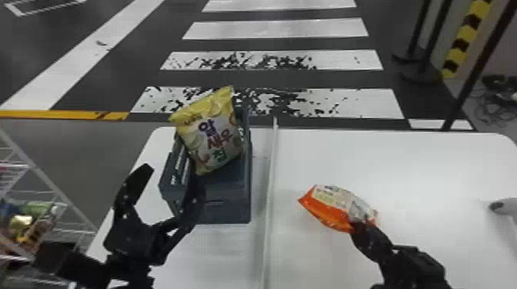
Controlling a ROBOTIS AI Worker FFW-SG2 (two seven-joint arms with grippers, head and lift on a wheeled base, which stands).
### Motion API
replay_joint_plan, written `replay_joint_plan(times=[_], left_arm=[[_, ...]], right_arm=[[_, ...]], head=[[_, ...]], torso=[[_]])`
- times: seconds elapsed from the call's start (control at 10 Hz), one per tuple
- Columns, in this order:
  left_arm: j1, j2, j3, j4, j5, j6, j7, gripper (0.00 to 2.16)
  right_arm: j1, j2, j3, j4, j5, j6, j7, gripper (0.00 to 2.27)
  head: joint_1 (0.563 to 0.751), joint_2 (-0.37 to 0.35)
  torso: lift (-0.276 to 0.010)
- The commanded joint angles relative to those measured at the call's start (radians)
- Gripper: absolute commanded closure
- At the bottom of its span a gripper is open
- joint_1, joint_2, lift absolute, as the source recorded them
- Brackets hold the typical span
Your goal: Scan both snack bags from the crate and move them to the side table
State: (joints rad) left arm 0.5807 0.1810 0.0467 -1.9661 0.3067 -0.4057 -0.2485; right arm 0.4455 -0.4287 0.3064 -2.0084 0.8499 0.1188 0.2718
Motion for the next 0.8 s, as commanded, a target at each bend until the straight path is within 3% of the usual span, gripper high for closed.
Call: replay_joint_plan(times=[0.0,0.1,0.2,0.3,0.4,0.7], left_arm=[[-0.004,0.000,-0.001,0.003,0.000,0.000,0.000,0.10],[-0.004,0.000,-0.001,0.007,0.000,0.000,0.000,0.10],[-0.005,0.000,-0.001,0.010,0.002,0.000,0.000,0.10],[-0.007,0.000,-0.001,0.013,0.002,0.000,0.000,0.10],[-0.007,0.000,-0.001,0.013,0.002,0.000,-0.002,0.10],[-0.007,0.000,-0.001,0.013,0.006,0.000,-0.005,0.10]], right_arm=[[0.048,-0.016,-0.027,0.002,-0.006,-0.083,0.029,2.15],[0.073,-0.022,-0.046,0.000,-0.015,-0.104,0.058,1.83],[0.090,-0.024,-0.070,-0.001,-0.069,-0.116,0.070,1.22],[0.099,-0.022,-0.087,-0.004,-0.095,-0.116,0.070,0.28],[0.104,-0.021,-0.102,-0.012,-0.103,-0.104,0.070,0.00],[0.108,-0.010,-0.211,-0.044,-0.215,-0.080,0.142,0.05]], head=[[0.695,0.156],[0.695,0.165],[0.695,0.172],[0.695,0.170],[0.695,0.162],[0.695,0.122]], torso=[[-0.099],[-0.099],[-0.099],[-0.099],[-0.099],[-0.099]])
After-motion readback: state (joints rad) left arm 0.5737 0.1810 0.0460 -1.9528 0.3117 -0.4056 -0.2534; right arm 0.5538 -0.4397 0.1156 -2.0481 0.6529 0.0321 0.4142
